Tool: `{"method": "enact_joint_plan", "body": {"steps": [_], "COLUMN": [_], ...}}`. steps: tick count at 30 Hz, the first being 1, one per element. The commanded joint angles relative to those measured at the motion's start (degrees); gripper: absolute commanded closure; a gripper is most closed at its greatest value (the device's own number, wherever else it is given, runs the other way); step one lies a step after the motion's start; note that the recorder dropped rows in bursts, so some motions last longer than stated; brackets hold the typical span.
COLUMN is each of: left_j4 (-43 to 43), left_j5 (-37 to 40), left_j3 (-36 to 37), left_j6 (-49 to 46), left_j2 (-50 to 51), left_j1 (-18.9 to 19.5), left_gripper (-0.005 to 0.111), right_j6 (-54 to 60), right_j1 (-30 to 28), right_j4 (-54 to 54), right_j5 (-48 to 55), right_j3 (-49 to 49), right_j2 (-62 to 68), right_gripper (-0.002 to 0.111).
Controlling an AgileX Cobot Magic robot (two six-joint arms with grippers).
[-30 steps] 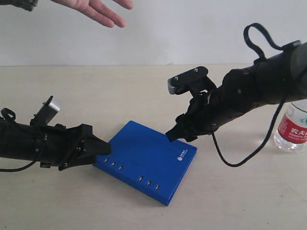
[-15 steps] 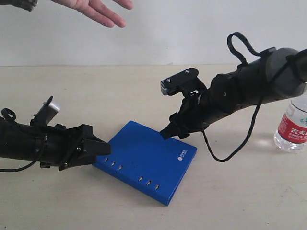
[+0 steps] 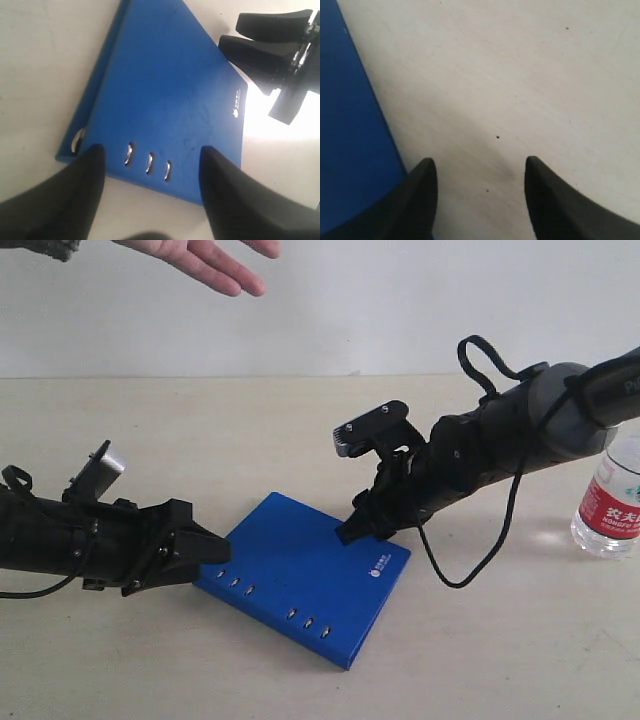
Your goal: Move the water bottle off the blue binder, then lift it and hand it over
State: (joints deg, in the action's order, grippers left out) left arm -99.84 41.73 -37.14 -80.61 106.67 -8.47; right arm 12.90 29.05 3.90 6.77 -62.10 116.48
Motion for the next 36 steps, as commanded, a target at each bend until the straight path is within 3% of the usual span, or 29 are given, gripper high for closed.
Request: {"method": "enact_joint_plan", "body": {"steps": [1,8,11,17,19,24,31,36], "left_j4": [-0.10,-0.10,-0.10,-0.10,-0.10,-0.10,-0.10,-0.10], "left_j5": [-1.21,0.22,0.36,0.35,0.35,0.50,0.50,0.50], "left_j3": [-0.20,-0.20,-0.20,-0.20,-0.20,-0.20,-0.20,-0.20], "left_j6": [0.06,0.06,0.06,-0.29,-0.40,-0.40,-0.40,-0.40], "left_j2": [-0.04,-0.04,-0.04,-0.04,-0.04,-0.04,-0.04,-0.04], "left_j1": [-0.27,-0.27,-0.27,-0.27,-0.27,-0.27,-0.27,-0.27], "left_gripper": [0.053,0.053,0.053,0.053,0.053,0.053,0.053,0.053], "right_j6": [0.70,4.98,12.41,42.26,47.58,48.58,40.54,35.84], "right_j1": [0.07,0.07,0.07,0.07,0.07,0.07,0.07,-1.97], "right_j4": [-0.41,2.26,6.49,34.61,40.14,41.82,40.12,39.71], "right_j5": [3.30,10.29,11.57,21.03,24.02,26.86,10.99,10.89], "right_j3": [0.37,0.37,0.37,0.14,0.14,0.14,0.14,0.14], "right_j2": [0.68,-0.60,-2.94,-8.04,-8.04,-7.81,-7.81,-7.81], "right_gripper": [0.060,0.090,0.091,0.091,0.091,0.091,0.091,0.090]}}
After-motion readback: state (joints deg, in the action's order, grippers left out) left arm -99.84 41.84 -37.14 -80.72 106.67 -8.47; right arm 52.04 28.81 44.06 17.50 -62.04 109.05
